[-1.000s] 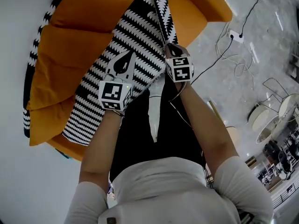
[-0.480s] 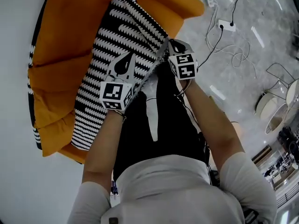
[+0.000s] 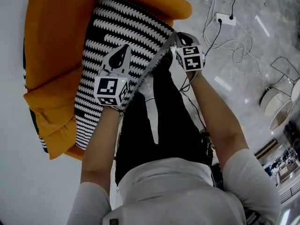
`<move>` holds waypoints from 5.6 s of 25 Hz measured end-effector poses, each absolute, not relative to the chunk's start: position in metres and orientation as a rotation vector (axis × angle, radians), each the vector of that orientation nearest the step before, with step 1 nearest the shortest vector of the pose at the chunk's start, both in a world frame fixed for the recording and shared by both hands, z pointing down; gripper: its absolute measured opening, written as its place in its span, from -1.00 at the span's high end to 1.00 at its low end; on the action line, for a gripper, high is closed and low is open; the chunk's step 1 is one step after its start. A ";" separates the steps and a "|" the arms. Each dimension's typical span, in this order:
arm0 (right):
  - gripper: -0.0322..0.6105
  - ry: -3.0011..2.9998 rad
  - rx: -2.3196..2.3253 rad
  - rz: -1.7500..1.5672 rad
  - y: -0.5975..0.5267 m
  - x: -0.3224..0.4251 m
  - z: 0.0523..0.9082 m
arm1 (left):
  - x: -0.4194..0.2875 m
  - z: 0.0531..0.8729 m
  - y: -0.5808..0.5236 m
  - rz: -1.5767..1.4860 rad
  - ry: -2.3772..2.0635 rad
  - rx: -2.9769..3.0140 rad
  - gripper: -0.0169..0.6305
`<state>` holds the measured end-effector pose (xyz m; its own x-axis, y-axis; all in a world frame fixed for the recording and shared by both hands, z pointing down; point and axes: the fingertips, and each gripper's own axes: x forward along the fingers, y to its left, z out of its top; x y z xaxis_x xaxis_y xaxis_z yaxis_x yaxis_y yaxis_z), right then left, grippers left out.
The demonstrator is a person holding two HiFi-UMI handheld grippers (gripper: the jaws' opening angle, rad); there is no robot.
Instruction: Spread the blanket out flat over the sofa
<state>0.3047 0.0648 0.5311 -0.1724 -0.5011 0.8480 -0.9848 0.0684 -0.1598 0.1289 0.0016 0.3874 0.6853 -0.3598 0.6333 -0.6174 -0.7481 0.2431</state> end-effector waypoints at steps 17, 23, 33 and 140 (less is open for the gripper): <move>0.79 -1.692 1.376 1.065 0.068 0.350 0.671 | 0.177 0.494 0.015 0.830 -0.747 2.387 0.92; 0.79 -1.684 1.342 1.060 0.071 0.356 0.710 | 0.189 0.527 0.025 0.869 -0.719 2.377 0.92; 0.79 -1.680 1.285 1.077 0.055 0.335 0.734 | 0.178 0.536 0.009 0.872 -0.748 2.345 0.92; 0.82 -2.614 1.423 0.092 0.340 0.119 -0.088 | -0.045 -0.091 0.314 0.135 -1.125 2.747 0.92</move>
<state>0.1190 0.3399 -0.0881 -0.5331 -0.8283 0.1726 -0.8383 0.5446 0.0242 -0.0449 0.3142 -0.0912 0.7112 -0.6874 0.1474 -0.7027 -0.7008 0.1227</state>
